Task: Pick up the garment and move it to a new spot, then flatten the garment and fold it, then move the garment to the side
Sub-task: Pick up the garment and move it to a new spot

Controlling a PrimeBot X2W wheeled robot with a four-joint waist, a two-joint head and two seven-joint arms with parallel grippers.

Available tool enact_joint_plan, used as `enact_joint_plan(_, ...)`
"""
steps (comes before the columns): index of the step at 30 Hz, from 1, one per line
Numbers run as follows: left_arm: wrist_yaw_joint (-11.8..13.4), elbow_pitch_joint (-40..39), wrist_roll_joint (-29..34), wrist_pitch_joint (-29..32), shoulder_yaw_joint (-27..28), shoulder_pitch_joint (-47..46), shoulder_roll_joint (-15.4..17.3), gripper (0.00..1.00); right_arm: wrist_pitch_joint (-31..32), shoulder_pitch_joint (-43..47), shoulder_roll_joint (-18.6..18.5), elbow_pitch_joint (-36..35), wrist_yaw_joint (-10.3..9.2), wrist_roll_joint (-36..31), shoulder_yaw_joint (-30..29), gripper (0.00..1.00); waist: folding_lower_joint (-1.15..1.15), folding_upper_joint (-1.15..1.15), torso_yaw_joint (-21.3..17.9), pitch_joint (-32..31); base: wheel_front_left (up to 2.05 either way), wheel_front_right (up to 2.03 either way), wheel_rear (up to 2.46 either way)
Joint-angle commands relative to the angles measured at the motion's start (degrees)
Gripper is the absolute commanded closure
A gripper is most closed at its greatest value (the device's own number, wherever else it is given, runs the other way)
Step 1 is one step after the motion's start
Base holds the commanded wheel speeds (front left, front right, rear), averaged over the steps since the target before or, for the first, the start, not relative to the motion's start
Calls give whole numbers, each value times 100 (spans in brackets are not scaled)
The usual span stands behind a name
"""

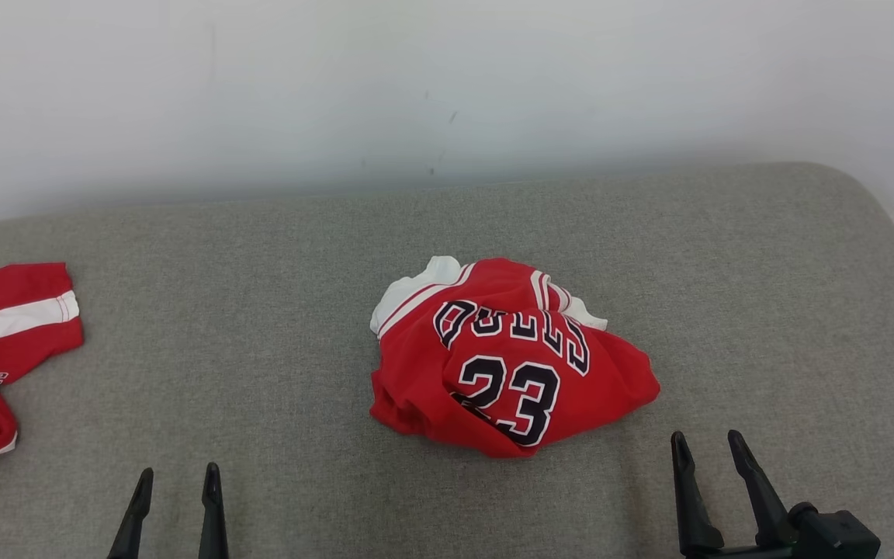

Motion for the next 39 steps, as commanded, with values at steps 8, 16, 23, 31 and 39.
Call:
enact_joint_plan(8,-1,8,-26,-16,48,-33,-13,0,-8,2,-2,19,-12,-7,21,0,0,0,5,36,0,0,0)
enact_joint_plan(16,-1,21,-15,-16,66,-71,-13,0,-8,-34,-2,13,-12,-15,9,0,0,0,4,80,0,0,0)
enact_joint_plan(23,-1,51,30,-16,97,-86,-13,0,-8,-31,-2,9,-12,-49,12,0,0,0,8,78,0,0,0)
enact_joint_plan(31,-1,80,33,-16,105,-63,-13,0,-8,2,-2,-1,-12,-111,41,0,0,0,12,45,0,0,0)
enact_joint_plan(39,-1,124,23,-16,96,-16,-13,0,-8,34,-2,22,-12,-149,41,0,0,0,22,-11,0,0,0)
